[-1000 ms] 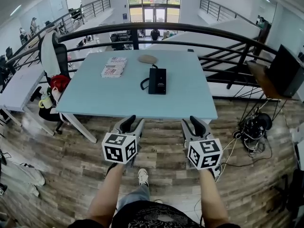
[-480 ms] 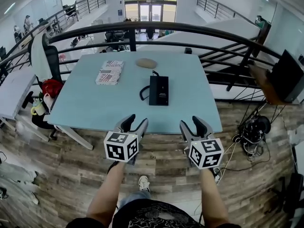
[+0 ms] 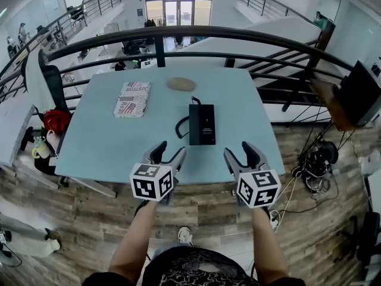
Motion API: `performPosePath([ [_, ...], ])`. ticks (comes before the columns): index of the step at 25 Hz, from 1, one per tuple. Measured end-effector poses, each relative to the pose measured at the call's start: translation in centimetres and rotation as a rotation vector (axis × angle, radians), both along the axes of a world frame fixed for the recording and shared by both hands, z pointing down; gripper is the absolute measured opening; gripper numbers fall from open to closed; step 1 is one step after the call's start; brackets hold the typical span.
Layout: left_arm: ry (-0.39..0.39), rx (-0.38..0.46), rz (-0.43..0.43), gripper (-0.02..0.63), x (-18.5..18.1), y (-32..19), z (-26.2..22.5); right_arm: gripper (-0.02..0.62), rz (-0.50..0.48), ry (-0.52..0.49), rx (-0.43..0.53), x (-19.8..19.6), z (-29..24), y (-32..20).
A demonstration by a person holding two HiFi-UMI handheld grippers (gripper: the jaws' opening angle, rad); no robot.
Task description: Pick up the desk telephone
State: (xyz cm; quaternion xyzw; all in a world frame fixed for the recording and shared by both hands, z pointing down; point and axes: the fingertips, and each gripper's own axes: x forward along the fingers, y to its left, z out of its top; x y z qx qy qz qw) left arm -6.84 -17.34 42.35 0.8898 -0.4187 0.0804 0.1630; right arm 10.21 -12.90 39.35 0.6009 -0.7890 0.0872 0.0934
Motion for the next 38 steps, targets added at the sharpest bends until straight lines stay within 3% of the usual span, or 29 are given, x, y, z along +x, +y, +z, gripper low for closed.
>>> performPosePath([
  [15,0.008,-0.018,0.065,0.258,-0.2,-5.2,0.8,0.241,0.032,-0.011,-0.02,-1.2,1.0,-5.1],
  [23,0.009,-0.059,0.081,0.258,1.7,-8.6,2.8,0.241,0.022,-0.023,-0.05,0.4,3.1,-8.7],
  [38,0.027,-0.281,0.123,0.258,7.4,-18.4,10.8,0.241,-0.08,-0.078,-0.229,3.6,10.9,-19.5],
])
